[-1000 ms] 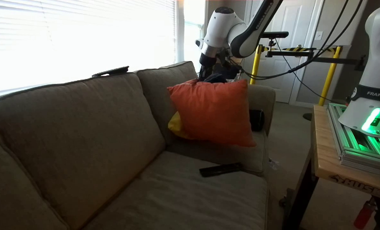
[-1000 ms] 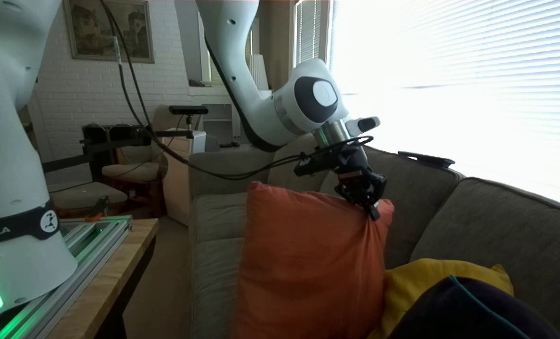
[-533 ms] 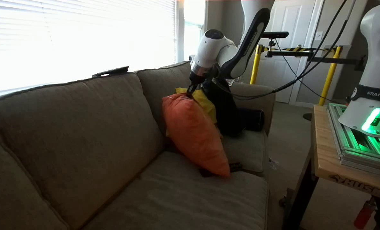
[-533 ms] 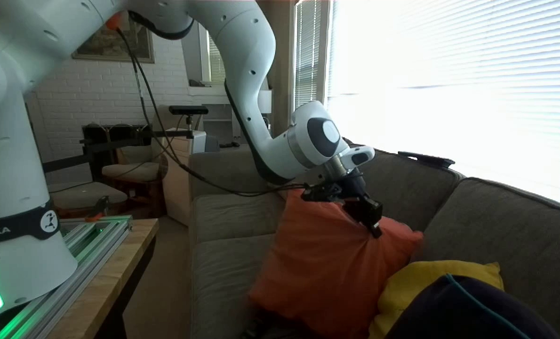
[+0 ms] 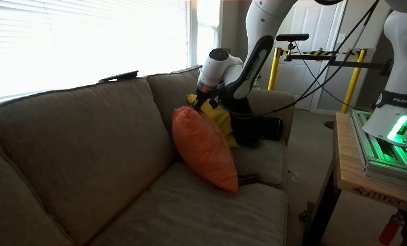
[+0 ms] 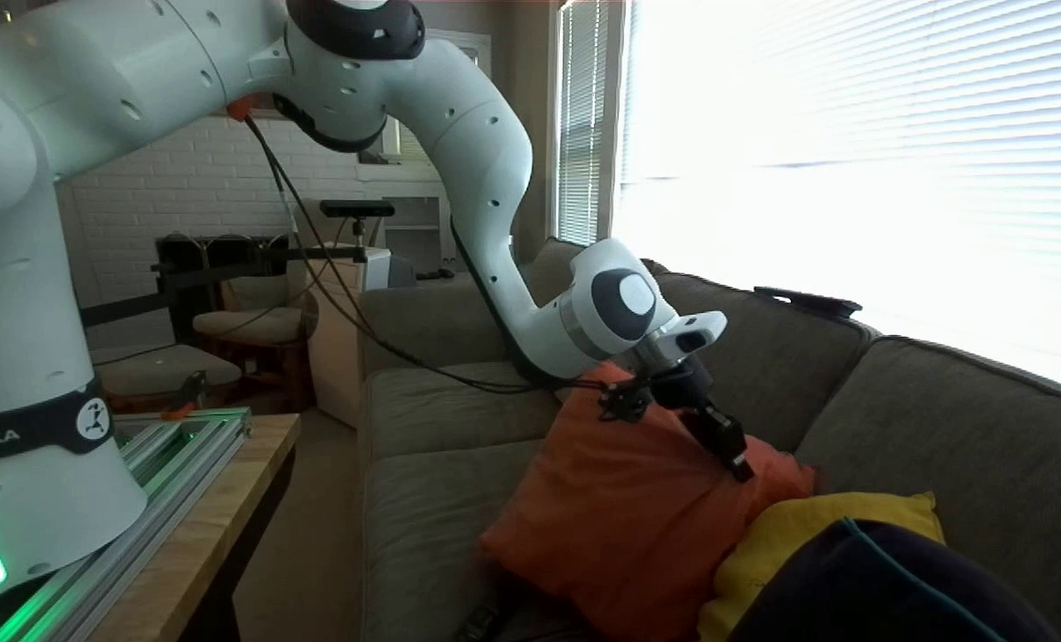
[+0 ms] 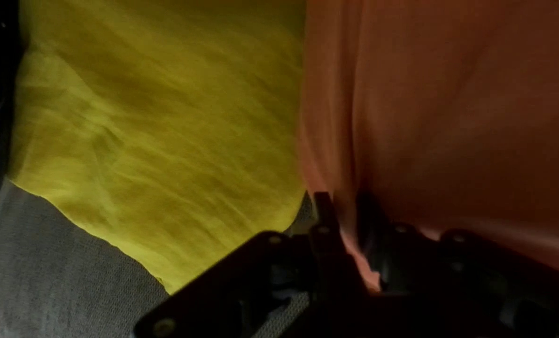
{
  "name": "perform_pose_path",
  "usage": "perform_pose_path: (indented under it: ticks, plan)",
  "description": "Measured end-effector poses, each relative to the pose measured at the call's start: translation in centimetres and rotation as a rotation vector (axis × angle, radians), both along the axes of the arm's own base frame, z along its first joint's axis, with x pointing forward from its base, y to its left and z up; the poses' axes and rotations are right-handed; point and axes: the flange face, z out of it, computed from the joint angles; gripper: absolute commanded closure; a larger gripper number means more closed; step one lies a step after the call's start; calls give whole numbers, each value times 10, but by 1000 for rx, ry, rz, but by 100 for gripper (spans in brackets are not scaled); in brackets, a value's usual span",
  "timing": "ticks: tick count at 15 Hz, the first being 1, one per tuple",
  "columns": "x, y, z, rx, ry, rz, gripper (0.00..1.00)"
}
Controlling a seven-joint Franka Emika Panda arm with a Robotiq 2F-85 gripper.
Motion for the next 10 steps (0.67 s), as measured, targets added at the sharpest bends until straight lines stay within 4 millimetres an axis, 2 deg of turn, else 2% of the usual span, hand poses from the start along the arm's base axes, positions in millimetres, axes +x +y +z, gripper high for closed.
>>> perform_pose_path:
  ticks: [4, 7, 10]
  plan:
    - [5, 12, 3, 59, -52, 24, 23]
    - [-4, 29, 7, 96, -39, 67, 2]
    - [-27, 49, 13, 161, 39, 104, 0]
